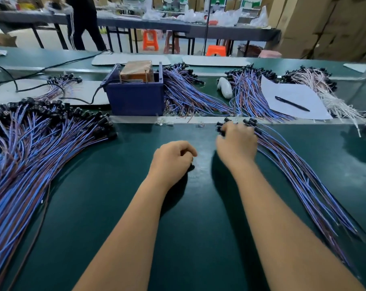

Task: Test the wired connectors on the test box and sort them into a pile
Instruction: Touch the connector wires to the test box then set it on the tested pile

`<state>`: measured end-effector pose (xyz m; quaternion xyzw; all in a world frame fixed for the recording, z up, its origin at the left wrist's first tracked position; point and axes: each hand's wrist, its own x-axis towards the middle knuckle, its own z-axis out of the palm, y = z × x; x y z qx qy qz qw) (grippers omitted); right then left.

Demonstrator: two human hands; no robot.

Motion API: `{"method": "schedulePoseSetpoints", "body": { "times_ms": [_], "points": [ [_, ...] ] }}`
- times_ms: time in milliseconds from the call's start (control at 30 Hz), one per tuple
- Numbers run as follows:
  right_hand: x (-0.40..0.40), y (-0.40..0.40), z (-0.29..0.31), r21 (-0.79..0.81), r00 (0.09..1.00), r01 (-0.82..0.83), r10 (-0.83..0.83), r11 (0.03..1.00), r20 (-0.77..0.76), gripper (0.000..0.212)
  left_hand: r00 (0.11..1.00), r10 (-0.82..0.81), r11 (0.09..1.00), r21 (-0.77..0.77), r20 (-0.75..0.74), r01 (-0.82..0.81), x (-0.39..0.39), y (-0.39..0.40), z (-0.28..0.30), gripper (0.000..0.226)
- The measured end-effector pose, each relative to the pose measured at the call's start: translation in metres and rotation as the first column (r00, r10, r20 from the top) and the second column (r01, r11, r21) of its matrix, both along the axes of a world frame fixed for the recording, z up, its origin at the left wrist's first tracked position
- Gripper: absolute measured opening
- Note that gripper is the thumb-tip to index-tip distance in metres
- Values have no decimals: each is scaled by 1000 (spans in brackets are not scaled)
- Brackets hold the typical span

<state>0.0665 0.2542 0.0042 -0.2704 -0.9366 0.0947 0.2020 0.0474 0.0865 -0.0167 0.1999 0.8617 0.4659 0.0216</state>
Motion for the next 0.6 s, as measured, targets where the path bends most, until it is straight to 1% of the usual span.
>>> {"method": "schedulePoseSetpoints", "body": {
  "times_ms": [33,100,133,167,233,367,433,500,600],
  "points": [
    [-7,-20,-3,-89,995,-91,88,992,-40,30,995,88,996,-5,-52,-88,-1,-2,2,31],
    [-18,-59,-8,-288,966,-257,232,923,-118,27,959,247,967,-21,-137,-252,-5,-9,6,33],
    [-22,-74,-11,-360,954,-299,268,884,-135,26,937,303,948,-49,-172,-315,-8,-13,7,34],
    [-25,-85,-14,-383,951,-309,282,871,-126,26,916,344,926,-85,-205,-367,-12,-17,6,35],
    [-31,-92,-19,-321,961,-277,268,906,-72,27,884,394,891,-131,-250,-434,-18,-22,3,35],
    [-36,-90,-24,-208,968,-251,249,945,-35,24,857,419,861,-169,-302,-480,-18,-17,0,28],
    [-37,-93,-26,-146,968,-248,249,958,-7,22,859,431,847,-203,-277,-490,-18,-16,-1,26],
    [-37,-94,-26,-115,970,-243,245,963,2,22,866,454,835,-239,-211,-496,-21,-19,1,28],
    [-33,-91,-26,-148,963,-269,270,952,-13,24,844,500,806,-252,-195,-536,-30,-39,7,35]
  ]
}}
